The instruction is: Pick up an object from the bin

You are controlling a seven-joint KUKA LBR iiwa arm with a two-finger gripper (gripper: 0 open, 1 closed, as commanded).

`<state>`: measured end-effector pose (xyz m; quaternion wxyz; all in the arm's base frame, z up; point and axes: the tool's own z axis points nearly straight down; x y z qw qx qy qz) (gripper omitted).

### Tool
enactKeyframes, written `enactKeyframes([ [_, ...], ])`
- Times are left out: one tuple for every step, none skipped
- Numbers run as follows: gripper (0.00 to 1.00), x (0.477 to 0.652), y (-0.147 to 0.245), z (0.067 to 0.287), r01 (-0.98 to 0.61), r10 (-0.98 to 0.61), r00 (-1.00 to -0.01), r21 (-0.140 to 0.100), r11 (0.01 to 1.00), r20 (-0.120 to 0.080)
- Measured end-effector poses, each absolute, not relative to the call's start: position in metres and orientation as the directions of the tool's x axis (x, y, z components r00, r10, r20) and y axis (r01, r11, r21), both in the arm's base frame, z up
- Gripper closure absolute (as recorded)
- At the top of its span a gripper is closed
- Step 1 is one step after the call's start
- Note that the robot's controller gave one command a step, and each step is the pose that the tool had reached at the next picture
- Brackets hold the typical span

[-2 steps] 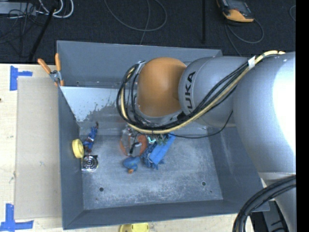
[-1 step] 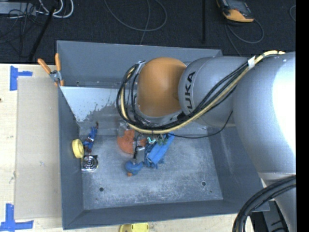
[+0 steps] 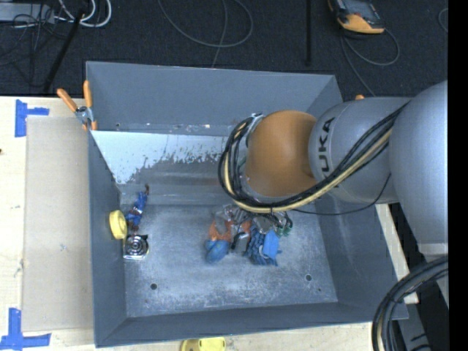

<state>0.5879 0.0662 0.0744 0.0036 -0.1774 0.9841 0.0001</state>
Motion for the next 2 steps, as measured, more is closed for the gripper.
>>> enactKeyframes([
  [1.00, 0.5879, 0.0662, 0.0744, -0.348, -0.348, -0.937, -0.001, 0.937, -0.007],
  [0.00, 0.5863, 0.0660, 0.0775, -0.348, -0.348, -0.938, 0.000, 0.938, -0.004],
])
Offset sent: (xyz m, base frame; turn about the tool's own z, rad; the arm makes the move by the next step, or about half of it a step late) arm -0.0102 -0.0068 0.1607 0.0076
